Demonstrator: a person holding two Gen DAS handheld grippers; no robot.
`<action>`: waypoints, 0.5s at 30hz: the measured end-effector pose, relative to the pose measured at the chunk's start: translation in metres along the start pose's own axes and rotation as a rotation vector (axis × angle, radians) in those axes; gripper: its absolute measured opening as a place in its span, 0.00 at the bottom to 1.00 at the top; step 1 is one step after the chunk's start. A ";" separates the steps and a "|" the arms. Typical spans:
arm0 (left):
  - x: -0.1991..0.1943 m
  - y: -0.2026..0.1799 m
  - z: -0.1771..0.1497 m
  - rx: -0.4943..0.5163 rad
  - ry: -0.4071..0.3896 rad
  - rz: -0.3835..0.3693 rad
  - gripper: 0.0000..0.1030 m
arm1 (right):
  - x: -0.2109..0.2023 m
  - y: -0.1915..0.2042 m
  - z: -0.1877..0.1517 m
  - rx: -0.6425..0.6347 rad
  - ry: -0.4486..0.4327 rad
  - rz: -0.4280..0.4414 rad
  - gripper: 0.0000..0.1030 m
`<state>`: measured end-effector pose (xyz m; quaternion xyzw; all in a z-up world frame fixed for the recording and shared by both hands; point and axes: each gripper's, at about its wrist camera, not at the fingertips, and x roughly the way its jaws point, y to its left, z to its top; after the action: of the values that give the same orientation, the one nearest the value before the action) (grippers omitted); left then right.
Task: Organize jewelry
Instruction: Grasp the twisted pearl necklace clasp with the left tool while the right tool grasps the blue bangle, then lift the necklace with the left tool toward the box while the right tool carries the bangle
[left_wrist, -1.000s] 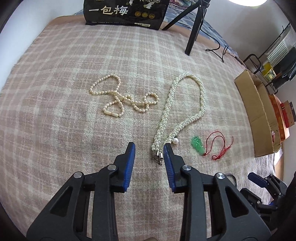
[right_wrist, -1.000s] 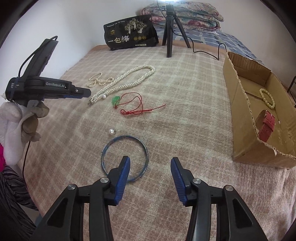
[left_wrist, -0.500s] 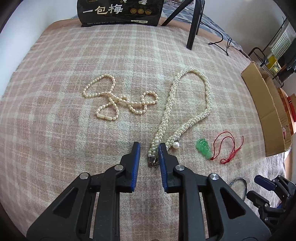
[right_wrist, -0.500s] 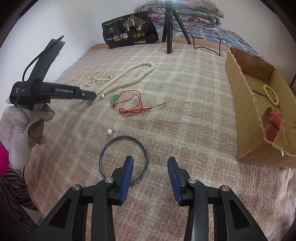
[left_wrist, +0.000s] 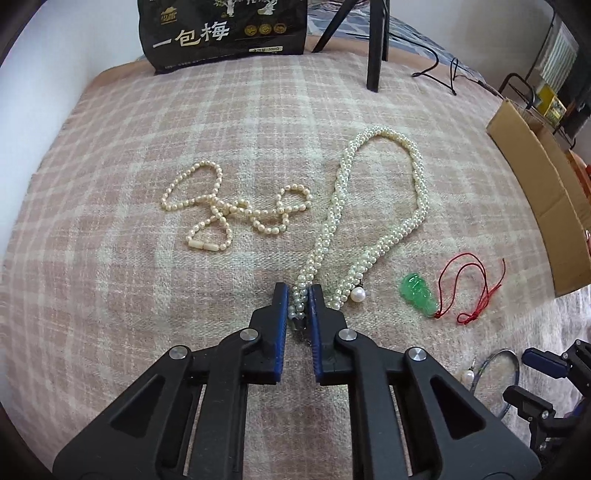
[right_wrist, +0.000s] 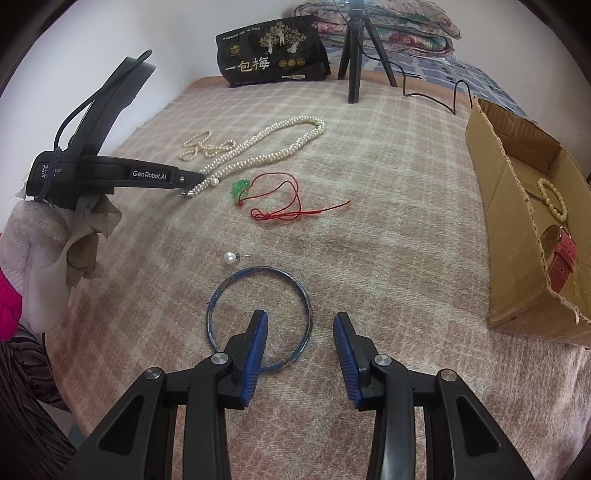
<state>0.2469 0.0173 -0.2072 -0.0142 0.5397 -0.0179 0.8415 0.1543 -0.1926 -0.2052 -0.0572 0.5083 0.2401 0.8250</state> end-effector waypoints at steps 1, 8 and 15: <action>0.000 -0.001 0.000 0.002 -0.002 0.001 0.07 | 0.002 0.001 -0.001 -0.003 0.006 -0.001 0.37; -0.001 0.006 0.000 -0.039 -0.006 -0.017 0.07 | 0.008 0.001 0.000 -0.018 0.021 -0.017 0.31; -0.005 0.008 -0.002 -0.061 -0.014 -0.019 0.06 | 0.007 0.001 0.003 -0.035 0.011 -0.015 0.01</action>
<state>0.2433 0.0260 -0.2035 -0.0451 0.5341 -0.0094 0.8441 0.1589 -0.1881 -0.2094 -0.0770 0.5079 0.2424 0.8230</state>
